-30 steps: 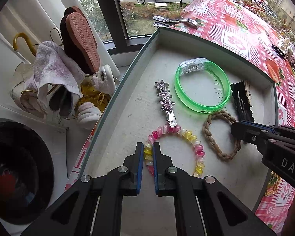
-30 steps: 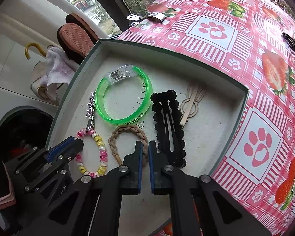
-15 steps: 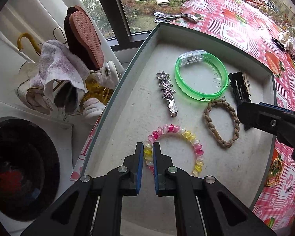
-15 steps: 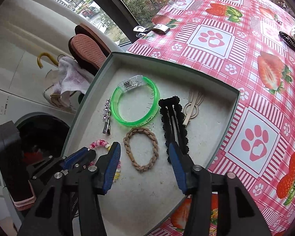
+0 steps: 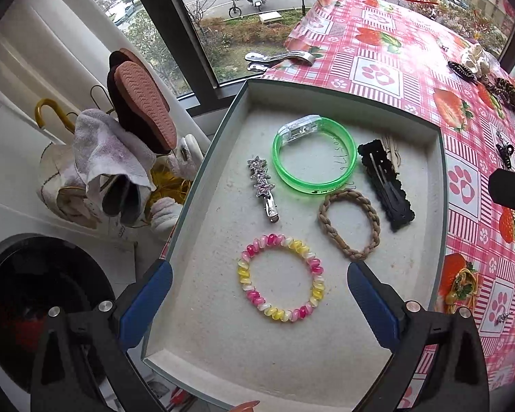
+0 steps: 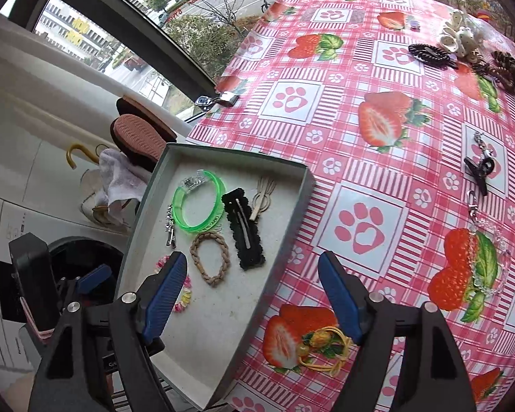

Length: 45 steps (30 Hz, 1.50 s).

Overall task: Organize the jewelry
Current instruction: 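Grasp the black claw clip with the left tool while the right tool grasps the crystal heart chain bracelet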

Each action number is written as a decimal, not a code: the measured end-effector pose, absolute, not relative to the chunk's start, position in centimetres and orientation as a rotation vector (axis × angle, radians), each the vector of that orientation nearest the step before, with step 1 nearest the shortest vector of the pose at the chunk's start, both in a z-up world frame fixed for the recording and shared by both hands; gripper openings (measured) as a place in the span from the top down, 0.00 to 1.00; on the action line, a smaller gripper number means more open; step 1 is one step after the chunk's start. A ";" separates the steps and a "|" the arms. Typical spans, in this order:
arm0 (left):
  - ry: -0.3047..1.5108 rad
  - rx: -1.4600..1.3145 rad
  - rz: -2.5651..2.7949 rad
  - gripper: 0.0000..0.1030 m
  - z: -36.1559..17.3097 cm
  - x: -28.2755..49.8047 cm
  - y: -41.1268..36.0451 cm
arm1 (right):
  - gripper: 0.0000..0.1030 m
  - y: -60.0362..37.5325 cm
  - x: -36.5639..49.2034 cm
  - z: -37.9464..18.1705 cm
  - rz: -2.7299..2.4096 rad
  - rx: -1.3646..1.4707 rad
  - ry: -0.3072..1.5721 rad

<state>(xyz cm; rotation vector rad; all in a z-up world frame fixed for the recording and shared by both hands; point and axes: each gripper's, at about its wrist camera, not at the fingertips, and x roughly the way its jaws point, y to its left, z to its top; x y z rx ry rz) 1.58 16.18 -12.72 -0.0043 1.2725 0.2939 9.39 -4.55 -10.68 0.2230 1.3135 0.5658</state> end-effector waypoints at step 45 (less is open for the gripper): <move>1.263 -0.140 -0.136 0.00 -14.0 18.2 -6.4 | 0.71 -21.1 12.4 -17.2 0.209 -0.117 1.168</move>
